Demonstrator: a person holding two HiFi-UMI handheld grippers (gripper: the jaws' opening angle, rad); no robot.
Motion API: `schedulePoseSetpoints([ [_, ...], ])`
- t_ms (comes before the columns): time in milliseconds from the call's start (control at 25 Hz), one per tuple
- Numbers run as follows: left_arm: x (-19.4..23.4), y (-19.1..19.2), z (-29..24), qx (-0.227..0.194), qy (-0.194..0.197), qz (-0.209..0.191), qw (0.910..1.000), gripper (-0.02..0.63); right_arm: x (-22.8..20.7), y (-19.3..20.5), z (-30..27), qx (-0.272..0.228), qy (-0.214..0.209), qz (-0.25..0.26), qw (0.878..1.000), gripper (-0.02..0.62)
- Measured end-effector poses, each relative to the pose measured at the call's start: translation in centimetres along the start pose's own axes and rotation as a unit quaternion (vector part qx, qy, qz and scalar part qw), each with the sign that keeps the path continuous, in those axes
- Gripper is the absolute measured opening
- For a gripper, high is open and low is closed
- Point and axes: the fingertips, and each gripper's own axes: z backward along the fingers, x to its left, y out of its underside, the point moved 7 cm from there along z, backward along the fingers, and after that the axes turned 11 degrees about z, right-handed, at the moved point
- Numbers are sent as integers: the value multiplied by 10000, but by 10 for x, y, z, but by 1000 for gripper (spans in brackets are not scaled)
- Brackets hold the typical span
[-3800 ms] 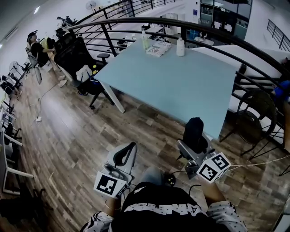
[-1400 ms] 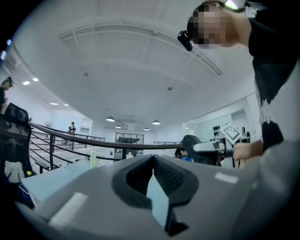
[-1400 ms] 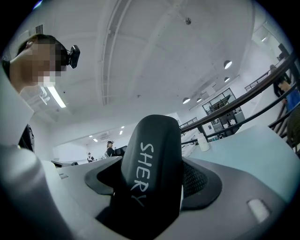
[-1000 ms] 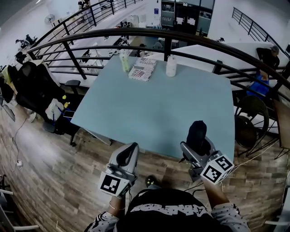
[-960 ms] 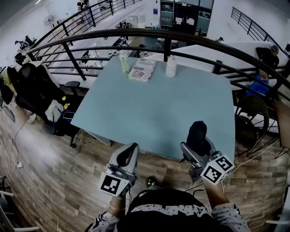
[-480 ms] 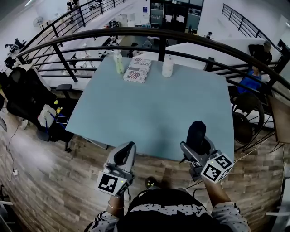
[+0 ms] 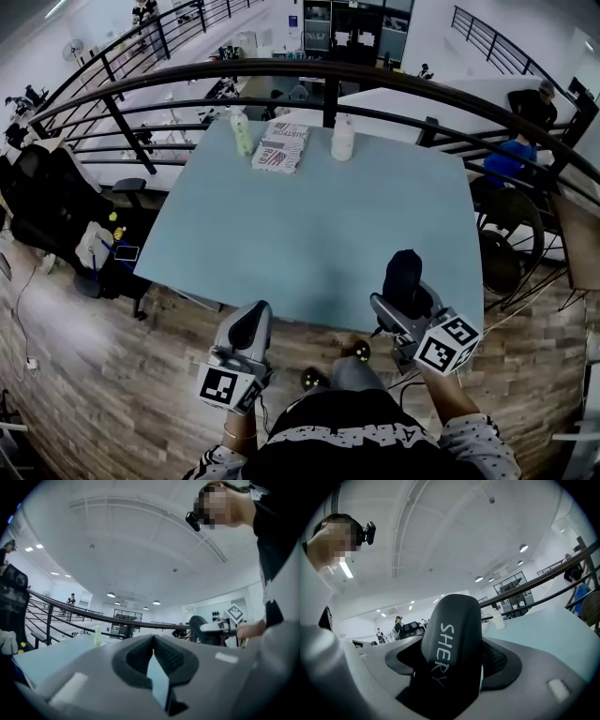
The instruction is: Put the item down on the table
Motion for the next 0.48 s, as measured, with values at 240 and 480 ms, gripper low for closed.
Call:
schedulePoseSetpoints([
  [240,8,5,-3,65,-247,49,9997,0,-14,0,-19,44,-132,-64,9999,374],
  [480,23,-11,-20,85,-451,-76,9989,0,-31,-8,-52,-34,-284,-103,9995,374],
])
